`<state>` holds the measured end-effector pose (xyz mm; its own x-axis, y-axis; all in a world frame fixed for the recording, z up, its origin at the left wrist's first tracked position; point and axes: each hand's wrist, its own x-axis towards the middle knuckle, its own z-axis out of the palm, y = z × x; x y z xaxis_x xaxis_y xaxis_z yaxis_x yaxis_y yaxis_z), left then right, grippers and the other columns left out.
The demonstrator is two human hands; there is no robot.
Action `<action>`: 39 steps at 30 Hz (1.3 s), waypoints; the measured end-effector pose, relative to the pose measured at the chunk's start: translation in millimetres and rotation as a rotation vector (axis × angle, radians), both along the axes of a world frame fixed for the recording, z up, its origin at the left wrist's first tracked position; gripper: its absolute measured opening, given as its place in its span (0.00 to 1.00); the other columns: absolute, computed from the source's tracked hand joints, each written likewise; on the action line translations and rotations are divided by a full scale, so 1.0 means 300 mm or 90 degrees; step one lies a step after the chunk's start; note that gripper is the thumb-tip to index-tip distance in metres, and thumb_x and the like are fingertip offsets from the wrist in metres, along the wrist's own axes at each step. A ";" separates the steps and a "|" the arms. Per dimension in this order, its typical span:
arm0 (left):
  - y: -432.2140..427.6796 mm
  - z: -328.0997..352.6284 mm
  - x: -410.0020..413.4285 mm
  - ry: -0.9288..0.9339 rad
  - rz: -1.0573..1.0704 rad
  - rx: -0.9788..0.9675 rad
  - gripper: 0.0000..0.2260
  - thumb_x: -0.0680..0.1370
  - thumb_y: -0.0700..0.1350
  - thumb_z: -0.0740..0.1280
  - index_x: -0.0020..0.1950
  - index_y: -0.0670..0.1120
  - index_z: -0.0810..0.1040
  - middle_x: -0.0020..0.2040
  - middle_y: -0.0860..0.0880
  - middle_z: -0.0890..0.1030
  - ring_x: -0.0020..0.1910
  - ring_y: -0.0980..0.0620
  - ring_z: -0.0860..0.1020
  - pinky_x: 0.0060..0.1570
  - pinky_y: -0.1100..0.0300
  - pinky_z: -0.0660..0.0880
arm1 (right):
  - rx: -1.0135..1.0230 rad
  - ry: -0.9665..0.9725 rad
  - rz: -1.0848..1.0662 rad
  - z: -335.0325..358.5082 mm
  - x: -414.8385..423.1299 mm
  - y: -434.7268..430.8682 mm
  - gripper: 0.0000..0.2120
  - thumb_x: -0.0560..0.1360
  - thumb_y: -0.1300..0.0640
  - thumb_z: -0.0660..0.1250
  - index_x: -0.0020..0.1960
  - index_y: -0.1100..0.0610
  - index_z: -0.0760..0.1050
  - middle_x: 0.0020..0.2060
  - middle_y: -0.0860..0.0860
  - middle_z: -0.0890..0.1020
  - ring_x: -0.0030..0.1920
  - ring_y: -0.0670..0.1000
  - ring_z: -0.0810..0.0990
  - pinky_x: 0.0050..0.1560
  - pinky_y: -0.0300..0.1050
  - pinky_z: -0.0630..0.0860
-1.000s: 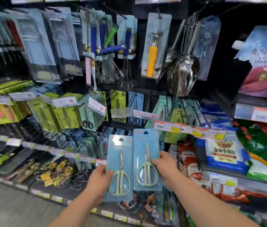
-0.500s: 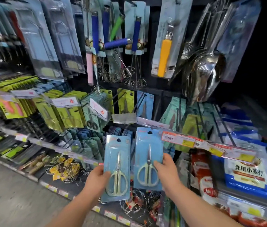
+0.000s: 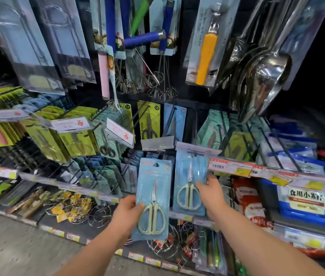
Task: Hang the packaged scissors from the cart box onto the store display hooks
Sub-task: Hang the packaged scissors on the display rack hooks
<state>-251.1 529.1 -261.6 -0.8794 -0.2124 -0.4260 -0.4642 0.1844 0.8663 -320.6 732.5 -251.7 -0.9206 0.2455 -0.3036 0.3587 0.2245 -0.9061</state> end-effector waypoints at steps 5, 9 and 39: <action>-0.010 -0.016 -0.027 -0.011 -0.024 0.071 0.06 0.78 0.38 0.64 0.54 0.40 0.76 0.48 0.41 0.83 0.45 0.44 0.82 0.43 0.53 0.80 | -0.012 -0.083 -0.037 -0.013 -0.111 -0.015 0.18 0.79 0.57 0.60 0.66 0.66 0.70 0.57 0.62 0.78 0.51 0.56 0.76 0.48 0.45 0.70; 0.004 -0.028 -0.048 -0.007 -0.046 0.079 0.06 0.79 0.37 0.62 0.54 0.41 0.76 0.50 0.42 0.83 0.48 0.45 0.81 0.48 0.54 0.78 | 0.000 -0.121 -0.030 -0.012 -0.178 -0.024 0.26 0.81 0.50 0.55 0.74 0.62 0.59 0.73 0.57 0.63 0.72 0.56 0.64 0.67 0.44 0.63; 0.218 -0.010 -0.153 0.044 -0.148 0.063 0.05 0.78 0.40 0.63 0.52 0.41 0.75 0.53 0.37 0.80 0.50 0.43 0.79 0.55 0.48 0.76 | 0.040 0.055 0.040 -0.002 0.069 0.034 0.04 0.77 0.57 0.64 0.49 0.56 0.76 0.46 0.59 0.83 0.43 0.57 0.80 0.49 0.52 0.77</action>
<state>-297.1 594.6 -264.6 -0.9276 0.0383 -0.3715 -0.3581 0.1915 0.9138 -299.9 742.7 -252.4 -0.9567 0.2032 -0.2085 0.2636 0.3007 -0.9166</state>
